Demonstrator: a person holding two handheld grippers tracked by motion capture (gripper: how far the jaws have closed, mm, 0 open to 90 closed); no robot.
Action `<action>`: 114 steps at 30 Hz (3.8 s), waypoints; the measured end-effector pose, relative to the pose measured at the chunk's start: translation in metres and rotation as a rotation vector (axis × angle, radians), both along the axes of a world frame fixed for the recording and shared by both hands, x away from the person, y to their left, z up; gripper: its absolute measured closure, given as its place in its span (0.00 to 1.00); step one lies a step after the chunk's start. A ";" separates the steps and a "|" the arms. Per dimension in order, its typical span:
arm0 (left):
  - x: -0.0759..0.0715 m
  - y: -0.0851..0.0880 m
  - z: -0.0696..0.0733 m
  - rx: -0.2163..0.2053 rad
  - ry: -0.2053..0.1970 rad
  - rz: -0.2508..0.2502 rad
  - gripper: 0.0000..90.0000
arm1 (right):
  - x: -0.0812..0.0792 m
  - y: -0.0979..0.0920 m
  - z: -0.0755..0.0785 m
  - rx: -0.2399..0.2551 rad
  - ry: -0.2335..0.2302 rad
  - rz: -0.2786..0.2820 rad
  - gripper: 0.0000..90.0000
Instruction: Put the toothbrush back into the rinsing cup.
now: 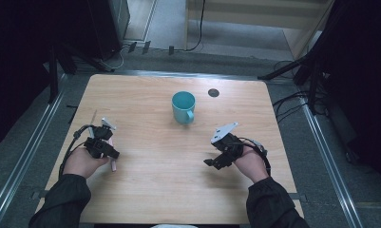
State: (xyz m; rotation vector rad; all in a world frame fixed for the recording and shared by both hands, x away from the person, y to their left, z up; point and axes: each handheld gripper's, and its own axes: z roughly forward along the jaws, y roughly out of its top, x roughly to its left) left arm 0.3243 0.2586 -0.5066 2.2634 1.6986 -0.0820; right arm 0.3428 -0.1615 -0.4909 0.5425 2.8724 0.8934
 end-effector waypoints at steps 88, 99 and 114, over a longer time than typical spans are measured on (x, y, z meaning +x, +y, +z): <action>0.038 0.018 0.000 0.119 0.076 0.227 0.85 | -0.009 -0.013 -0.005 -0.031 0.038 -0.029 0.24; 0.038 0.015 0.000 0.139 0.066 0.195 0.87 | -0.010 -0.012 -0.006 -0.040 0.043 -0.024 0.24; 0.039 0.011 0.001 0.160 0.070 0.151 0.88 | -0.010 -0.012 -0.007 -0.045 0.044 -0.021 0.24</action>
